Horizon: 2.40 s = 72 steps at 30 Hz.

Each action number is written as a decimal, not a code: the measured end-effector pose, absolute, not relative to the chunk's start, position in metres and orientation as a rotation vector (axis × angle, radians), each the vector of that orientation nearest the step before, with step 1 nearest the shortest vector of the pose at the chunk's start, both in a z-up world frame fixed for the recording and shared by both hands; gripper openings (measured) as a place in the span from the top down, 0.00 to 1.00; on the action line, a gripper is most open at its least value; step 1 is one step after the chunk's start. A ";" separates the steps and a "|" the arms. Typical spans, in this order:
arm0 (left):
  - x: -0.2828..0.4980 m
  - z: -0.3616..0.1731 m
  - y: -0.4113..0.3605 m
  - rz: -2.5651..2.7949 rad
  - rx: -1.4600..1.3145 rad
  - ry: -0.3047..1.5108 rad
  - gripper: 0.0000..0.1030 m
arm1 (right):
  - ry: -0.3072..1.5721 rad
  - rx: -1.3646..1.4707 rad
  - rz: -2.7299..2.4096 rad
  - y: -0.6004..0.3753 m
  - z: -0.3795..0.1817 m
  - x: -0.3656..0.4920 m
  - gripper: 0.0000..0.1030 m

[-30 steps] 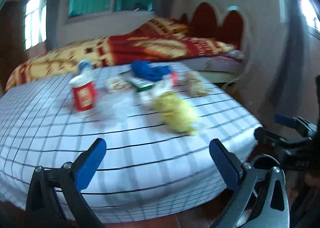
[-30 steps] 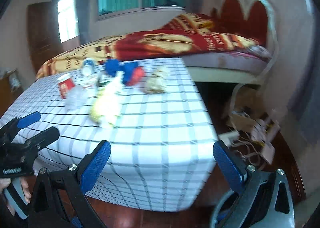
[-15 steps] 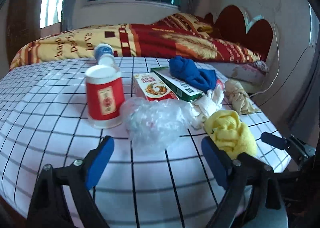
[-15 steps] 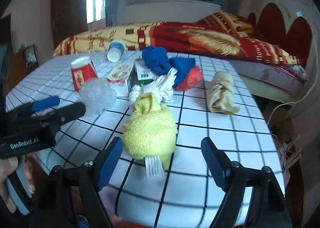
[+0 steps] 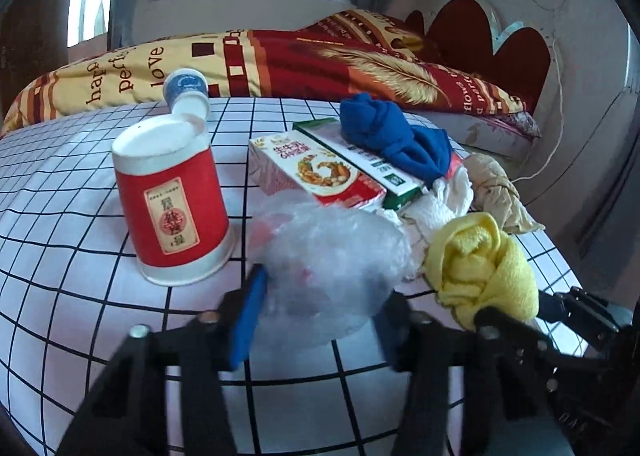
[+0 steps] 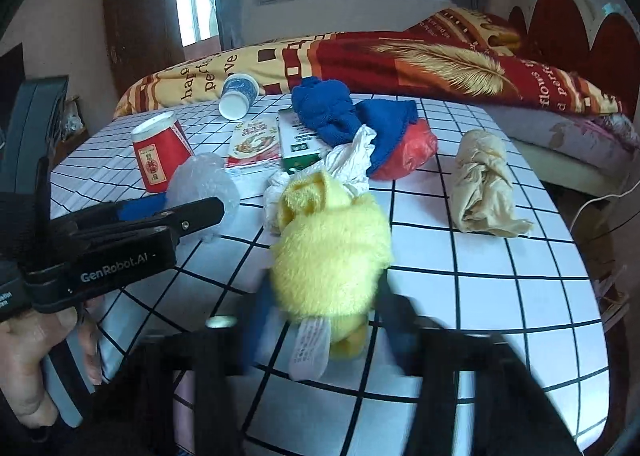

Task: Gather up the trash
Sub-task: 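Grasp the plastic bag with the left tool while the right tool grasps the yellow toy, then carry the bag and yellow toy over the bin and release both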

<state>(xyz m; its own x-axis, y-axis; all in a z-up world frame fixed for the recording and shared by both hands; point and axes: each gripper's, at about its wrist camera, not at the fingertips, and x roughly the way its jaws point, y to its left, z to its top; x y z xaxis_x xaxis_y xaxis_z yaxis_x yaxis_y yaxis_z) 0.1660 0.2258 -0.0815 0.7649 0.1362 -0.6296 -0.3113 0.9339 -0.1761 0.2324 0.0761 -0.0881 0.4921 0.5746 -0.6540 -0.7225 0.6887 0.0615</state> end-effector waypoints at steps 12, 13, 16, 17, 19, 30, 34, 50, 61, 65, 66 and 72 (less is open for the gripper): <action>0.122 -0.066 0.199 0.207 -0.274 0.613 0.66 | 0.606 -0.210 0.744 0.030 -0.071 0.205 0.67; 0.120 -0.064 0.193 0.196 -0.267 0.613 0.66 | 0.597 -0.204 0.736 0.023 -0.069 0.202 0.67; 0.113 -0.057 0.173 0.162 -0.234 0.605 0.66 | 0.576 -0.193 0.712 0.004 -0.063 0.194 0.67; 0.111 -0.055 0.165 0.149 -0.220 0.600 0.66 | 0.565 -0.192 0.698 -0.005 -0.061 0.190 0.67; 0.108 -0.051 0.152 0.129 -0.195 0.593 0.66 | 0.552 -0.186 0.677 -0.018 -0.057 0.185 0.67; 0.101 -0.043 0.087 0.023 -0.124 0.560 0.66 | 0.463 -0.196 0.534 -0.105 -0.036 0.149 0.67; 0.104 -0.042 0.063 -0.019 -0.102 0.564 0.66 | 0.454 -0.180 0.493 -0.133 -0.034 0.143 0.67; 0.119 -0.047 -0.035 -0.210 -0.038 0.554 0.66 | 0.455 -0.182 0.331 -0.233 -0.050 0.133 0.67; 0.121 -0.069 -0.095 -0.338 0.008 0.585 0.66 | 0.521 -0.124 0.231 -0.292 -0.078 0.124 0.67; 0.120 -0.077 -0.111 -0.377 0.013 0.598 0.66 | 0.547 -0.118 0.204 -0.308 -0.086 0.122 0.67; 0.119 -0.079 -0.114 -0.385 0.014 0.601 0.66 | 0.552 -0.116 0.201 -0.310 -0.088 0.122 0.67; 0.123 -0.095 -0.135 -0.449 0.023 0.632 0.68 | 0.608 -0.114 0.186 -0.326 -0.105 0.120 0.67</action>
